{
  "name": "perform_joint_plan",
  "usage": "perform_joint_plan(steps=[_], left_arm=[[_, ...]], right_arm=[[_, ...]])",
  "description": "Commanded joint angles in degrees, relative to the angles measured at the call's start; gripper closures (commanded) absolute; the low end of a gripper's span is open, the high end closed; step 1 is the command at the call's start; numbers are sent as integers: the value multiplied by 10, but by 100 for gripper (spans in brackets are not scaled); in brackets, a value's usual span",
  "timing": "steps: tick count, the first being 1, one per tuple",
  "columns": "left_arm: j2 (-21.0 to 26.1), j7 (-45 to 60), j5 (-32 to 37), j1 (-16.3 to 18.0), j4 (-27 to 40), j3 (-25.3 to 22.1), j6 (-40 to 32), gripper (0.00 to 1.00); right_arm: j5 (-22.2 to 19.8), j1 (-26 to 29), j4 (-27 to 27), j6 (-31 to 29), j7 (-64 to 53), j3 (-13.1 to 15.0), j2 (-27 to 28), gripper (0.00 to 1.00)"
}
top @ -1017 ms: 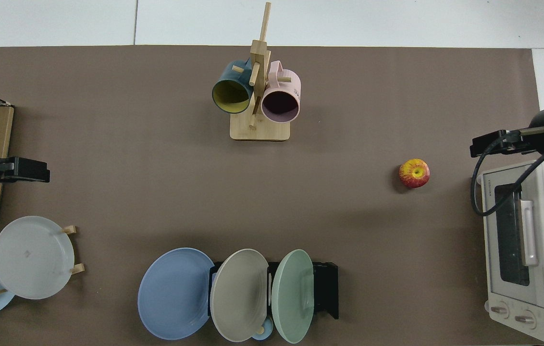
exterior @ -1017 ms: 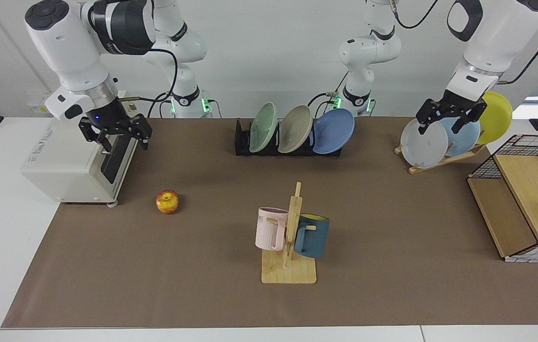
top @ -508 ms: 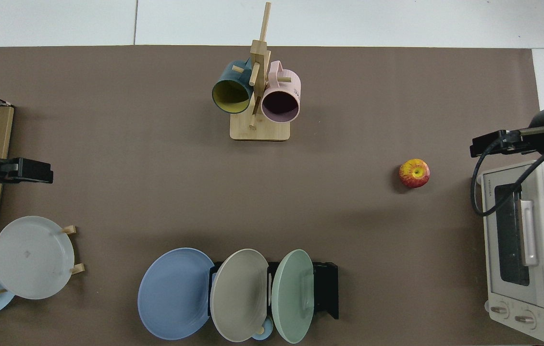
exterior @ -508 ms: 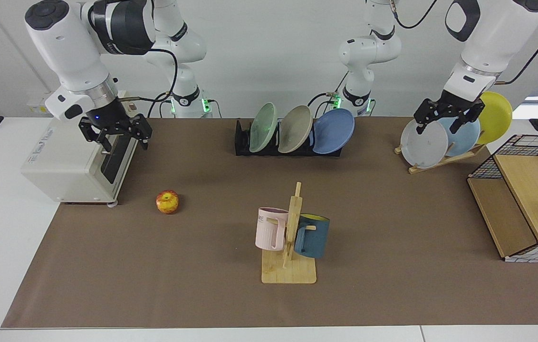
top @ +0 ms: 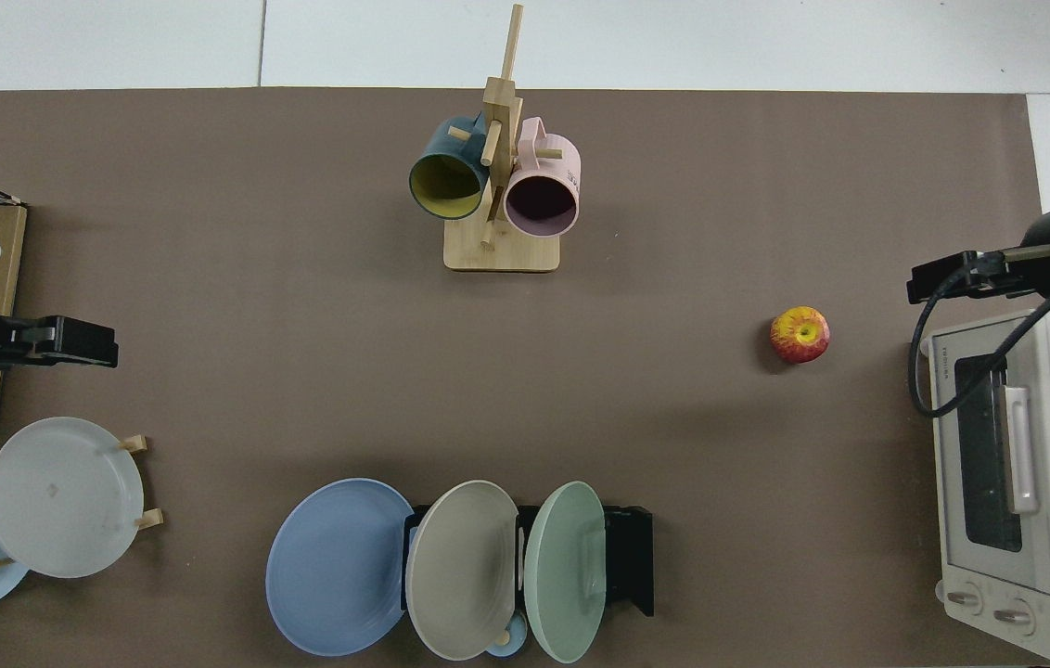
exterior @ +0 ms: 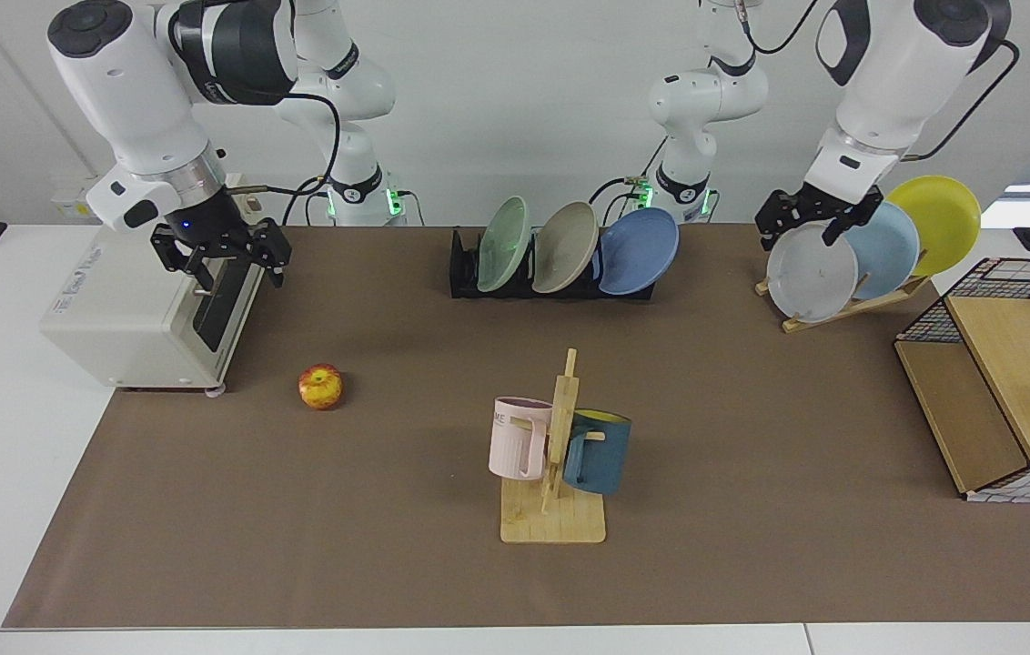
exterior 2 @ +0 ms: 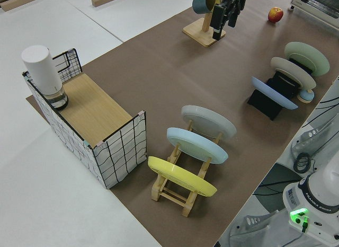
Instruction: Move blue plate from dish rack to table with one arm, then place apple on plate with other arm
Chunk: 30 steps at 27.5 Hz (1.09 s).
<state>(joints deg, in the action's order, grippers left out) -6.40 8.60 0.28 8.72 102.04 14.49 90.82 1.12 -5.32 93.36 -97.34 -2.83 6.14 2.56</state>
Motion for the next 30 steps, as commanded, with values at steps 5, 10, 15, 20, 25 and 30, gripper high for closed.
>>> perform_joint_plan(steps=[5,10,15,20,25,30], left_arm=[[-116,110,75,2,166,129,17,0],[-175,133,82,2,240,158,45,0],[-225,143,96,2,292,174,65,0],[-253,168,91,-6,322,180,75,0],[-252,236,87,-32,351,202,102,0],[-255,238,60,-43,370,206,124,0]], right_arm=[[3,1,19,-14,-3,-1,-15,0],[3,1,19,-14,-3,-1,-15,0],[3,1,19,-14,-3,-2,-15,0],[3,1,19,-14,-3,-2,-15,0],[3,1,19,-14,-3,-1,-15,0],[3,1,19,-14,-3,-1,-15,0]])
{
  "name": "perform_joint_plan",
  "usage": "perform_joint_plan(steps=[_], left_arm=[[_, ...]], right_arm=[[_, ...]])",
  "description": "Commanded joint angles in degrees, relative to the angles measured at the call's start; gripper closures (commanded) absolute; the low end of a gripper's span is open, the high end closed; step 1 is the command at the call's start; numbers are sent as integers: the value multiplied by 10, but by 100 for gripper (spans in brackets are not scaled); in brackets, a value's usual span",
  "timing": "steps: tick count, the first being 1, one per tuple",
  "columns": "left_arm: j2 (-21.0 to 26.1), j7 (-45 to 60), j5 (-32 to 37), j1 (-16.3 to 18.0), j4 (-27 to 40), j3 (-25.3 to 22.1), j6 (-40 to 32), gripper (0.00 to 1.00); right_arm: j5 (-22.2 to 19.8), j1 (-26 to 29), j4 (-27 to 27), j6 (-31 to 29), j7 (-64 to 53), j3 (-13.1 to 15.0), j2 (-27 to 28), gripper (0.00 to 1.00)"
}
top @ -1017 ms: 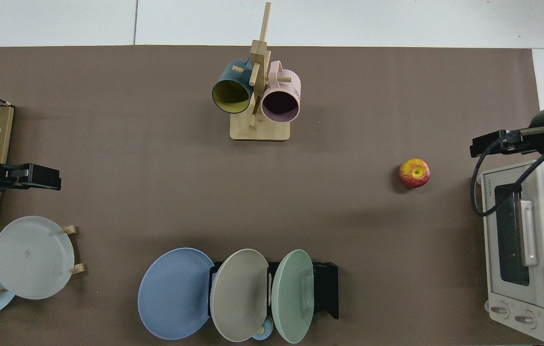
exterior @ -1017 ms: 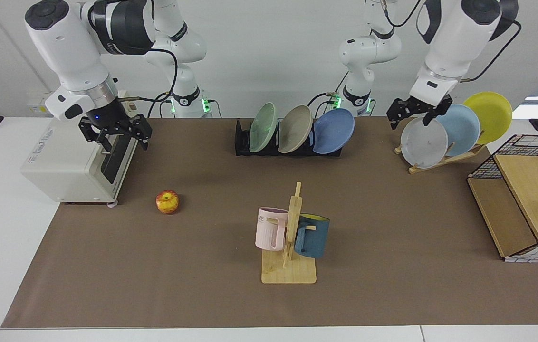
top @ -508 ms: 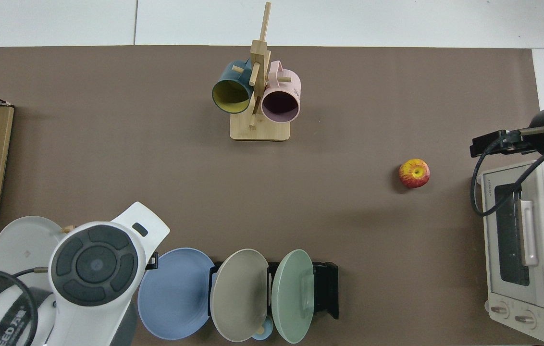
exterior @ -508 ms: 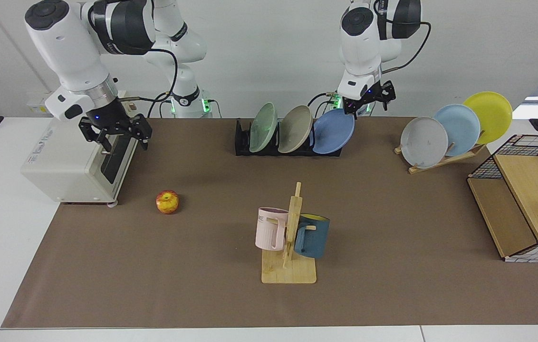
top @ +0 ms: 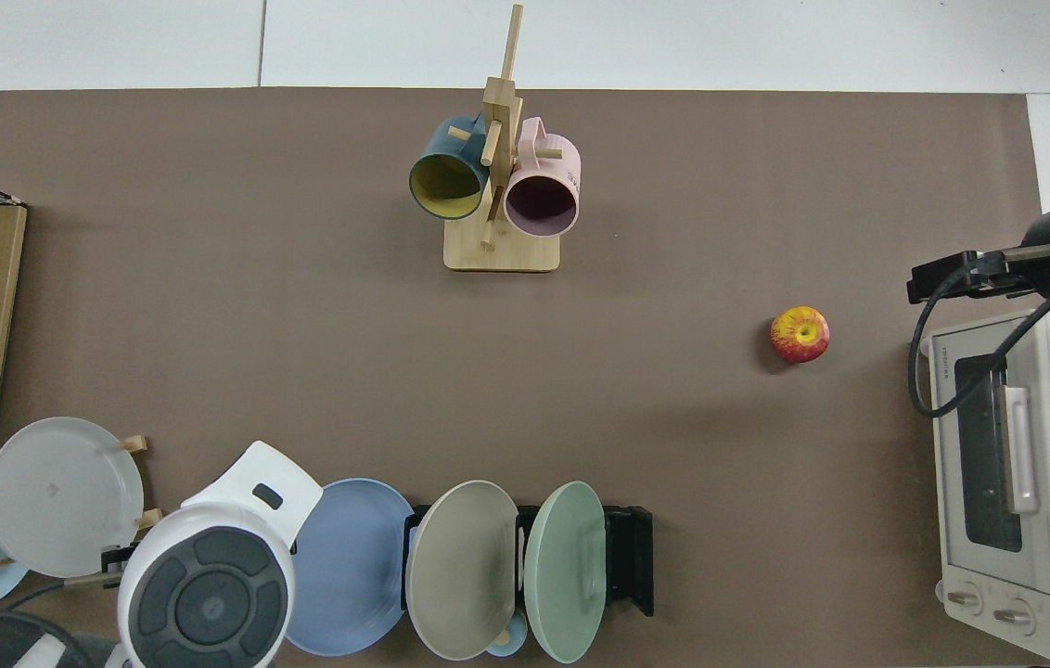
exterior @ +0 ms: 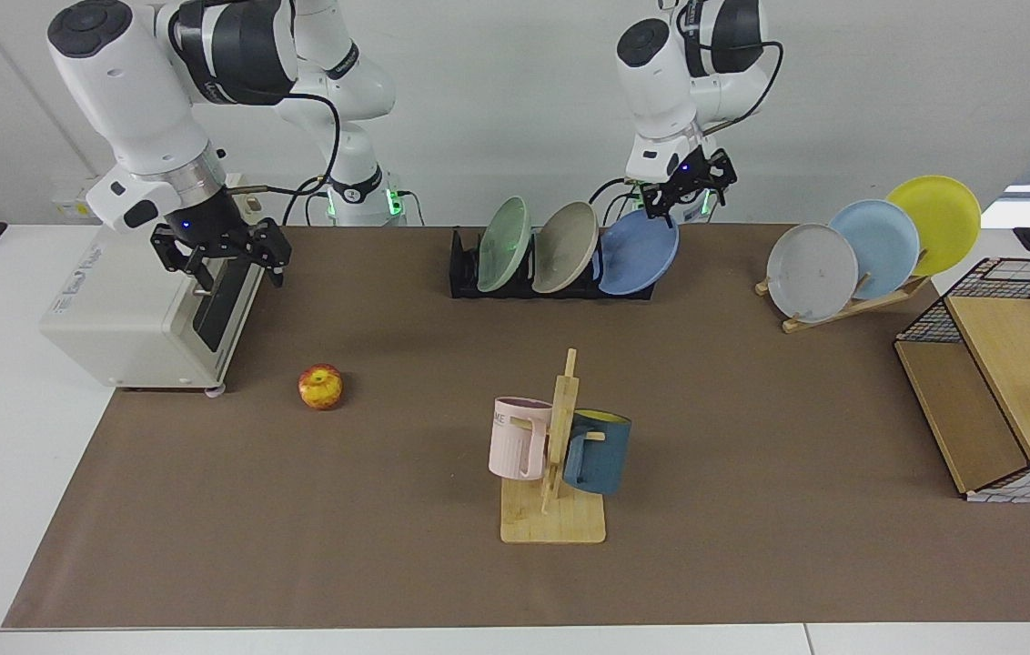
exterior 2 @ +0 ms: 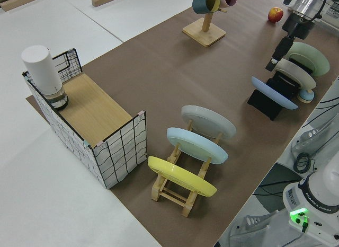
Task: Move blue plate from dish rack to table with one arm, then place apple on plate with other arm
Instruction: 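Reach the left gripper down to the blue plate in the rack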
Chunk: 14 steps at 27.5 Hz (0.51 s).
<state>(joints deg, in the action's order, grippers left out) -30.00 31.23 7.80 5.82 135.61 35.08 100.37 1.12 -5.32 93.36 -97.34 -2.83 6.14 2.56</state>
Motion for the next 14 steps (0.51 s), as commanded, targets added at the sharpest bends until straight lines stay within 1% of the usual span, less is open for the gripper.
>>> perform_joint_plan(steps=[1,5,11,12,14], left_arm=[[-19,12,-16,-14,40,-1,30,0],[-21,-22,-35,-20,54,-14,39,0],[-23,-43,-42,-23,76,-13,54,0],[-20,-36,-42,-25,85,-7,64,0],[-20,-28,-42,-19,104,23,85,0]], right_arm=[[3,1,19,-14,-3,-2,-15,0],[3,1,19,-14,-3,-1,-15,0],[3,1,19,-14,-2,-2,-15,0],[3,1,19,-14,-2,-1,-15,0],[1,2,20,-14,-2,-1,-15,0]])
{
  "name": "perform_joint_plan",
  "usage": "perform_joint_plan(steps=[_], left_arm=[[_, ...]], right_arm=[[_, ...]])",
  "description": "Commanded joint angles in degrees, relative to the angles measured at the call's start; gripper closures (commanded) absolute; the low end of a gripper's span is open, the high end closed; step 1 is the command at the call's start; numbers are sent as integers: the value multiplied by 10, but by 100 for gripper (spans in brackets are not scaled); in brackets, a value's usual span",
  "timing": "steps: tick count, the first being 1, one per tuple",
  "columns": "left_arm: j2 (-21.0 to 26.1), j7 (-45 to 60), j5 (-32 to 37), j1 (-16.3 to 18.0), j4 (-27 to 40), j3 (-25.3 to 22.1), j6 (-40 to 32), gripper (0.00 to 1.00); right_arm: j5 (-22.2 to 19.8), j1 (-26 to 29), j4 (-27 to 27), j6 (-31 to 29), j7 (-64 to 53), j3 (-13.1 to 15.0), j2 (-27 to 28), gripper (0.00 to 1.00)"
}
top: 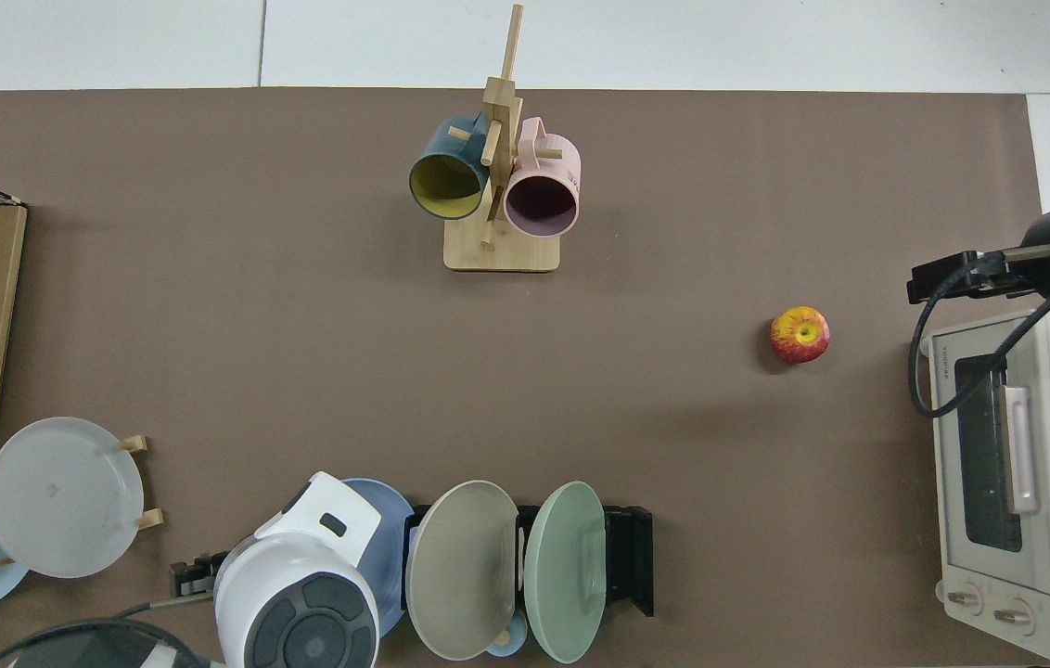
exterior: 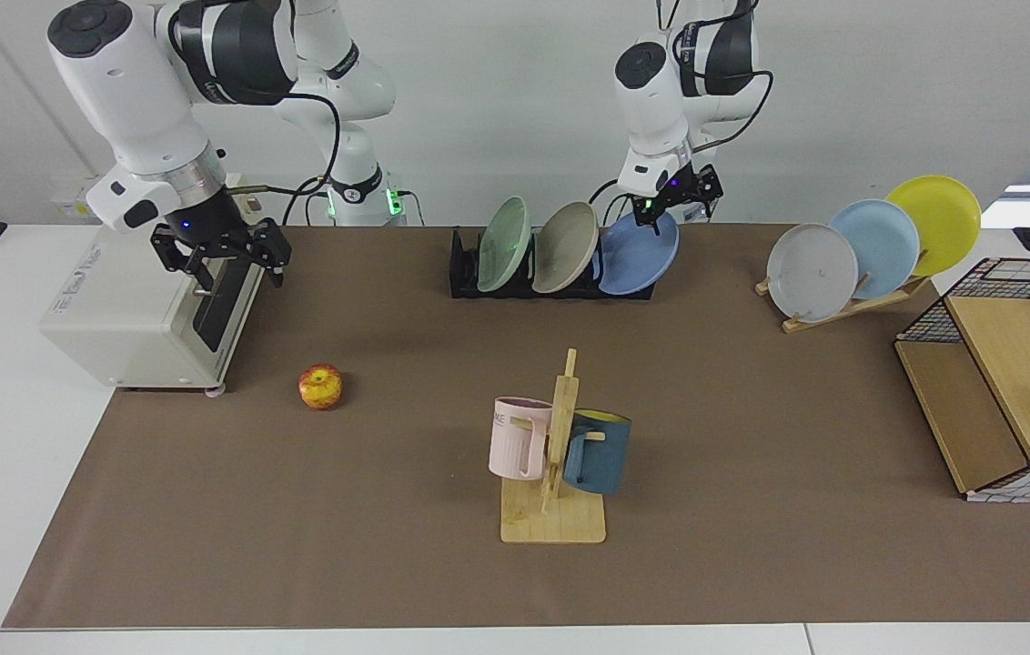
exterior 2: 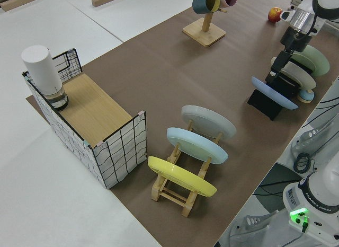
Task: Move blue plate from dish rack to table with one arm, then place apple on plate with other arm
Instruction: 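Reach the left gripper down to the blue plate in the rack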
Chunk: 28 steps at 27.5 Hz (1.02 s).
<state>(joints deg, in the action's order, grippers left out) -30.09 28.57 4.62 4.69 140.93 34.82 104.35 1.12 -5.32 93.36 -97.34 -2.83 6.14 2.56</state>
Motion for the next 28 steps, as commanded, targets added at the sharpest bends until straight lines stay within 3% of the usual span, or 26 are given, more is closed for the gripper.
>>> perform_joint_plan(steps=[1,5,12,18,25,28], left_arm=[[-18,-2,-10,-6,51,26,47,0],[-17,-12,-10,-6,54,26,52,0],[-8,-15,-10,-2,58,28,66,1],[-4,-40,-10,6,59,28,72,25],[-2,-43,-10,8,65,28,81,27],[6,-43,-10,8,66,28,84,40]], right_arm=[[1,3,21,-14,-4,-2,-16,0],[1,-12,28,-24,-3,-3,-10,0],[2,-16,126,-145,2,-3,6,0],[2,-18,163,-221,3,-4,53,0],[3,-26,184,-278,3,-4,88,0],[3,-28,190,-302,3,-4,104,0]])
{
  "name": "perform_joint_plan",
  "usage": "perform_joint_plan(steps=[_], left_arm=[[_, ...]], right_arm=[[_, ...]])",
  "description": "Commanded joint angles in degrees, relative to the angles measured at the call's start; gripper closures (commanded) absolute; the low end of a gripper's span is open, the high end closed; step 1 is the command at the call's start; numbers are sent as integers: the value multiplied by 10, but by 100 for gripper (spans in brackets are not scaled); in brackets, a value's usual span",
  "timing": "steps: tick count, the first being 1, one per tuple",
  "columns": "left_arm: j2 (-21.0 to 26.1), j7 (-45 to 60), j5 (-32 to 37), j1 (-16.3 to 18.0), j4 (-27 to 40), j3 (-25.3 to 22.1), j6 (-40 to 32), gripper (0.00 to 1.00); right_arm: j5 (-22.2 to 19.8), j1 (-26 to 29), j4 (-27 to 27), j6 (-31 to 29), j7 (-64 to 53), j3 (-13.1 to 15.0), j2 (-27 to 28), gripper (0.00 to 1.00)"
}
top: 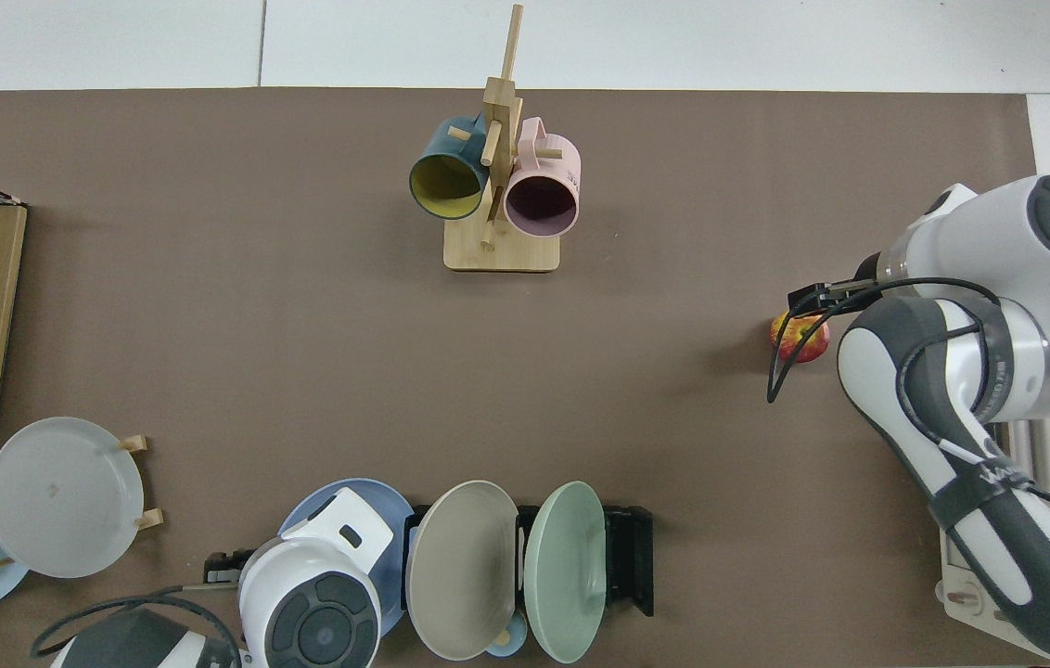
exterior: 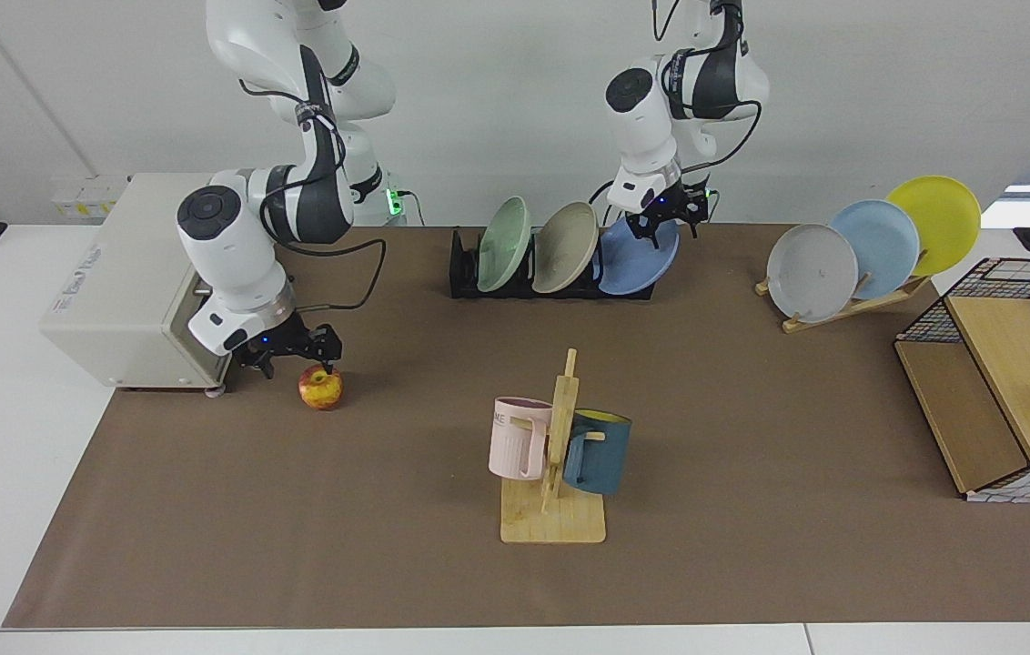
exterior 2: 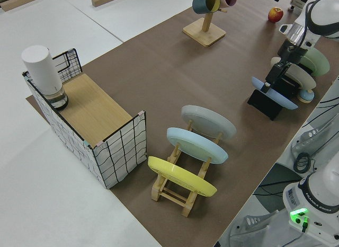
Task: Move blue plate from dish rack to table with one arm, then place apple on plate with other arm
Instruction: 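Reach the left gripper down to the blue plate in the rack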
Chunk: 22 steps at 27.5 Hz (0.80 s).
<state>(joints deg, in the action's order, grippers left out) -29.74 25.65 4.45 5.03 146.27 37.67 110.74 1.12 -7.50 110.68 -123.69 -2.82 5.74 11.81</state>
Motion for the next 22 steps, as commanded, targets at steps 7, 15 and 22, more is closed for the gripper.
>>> perform_joint_plan(steps=[7,15,22], left_arm=[[5,-14,-8,5,12,-1,21,77],[4,-12,-4,8,1,1,10,100],[-1,4,10,14,-34,41,-44,100]], right_arm=[[3,-6,16,-65,3,0,51,0],[3,-5,28,-78,-2,0,66,0],[2,-6,39,-78,-2,0,66,0]])
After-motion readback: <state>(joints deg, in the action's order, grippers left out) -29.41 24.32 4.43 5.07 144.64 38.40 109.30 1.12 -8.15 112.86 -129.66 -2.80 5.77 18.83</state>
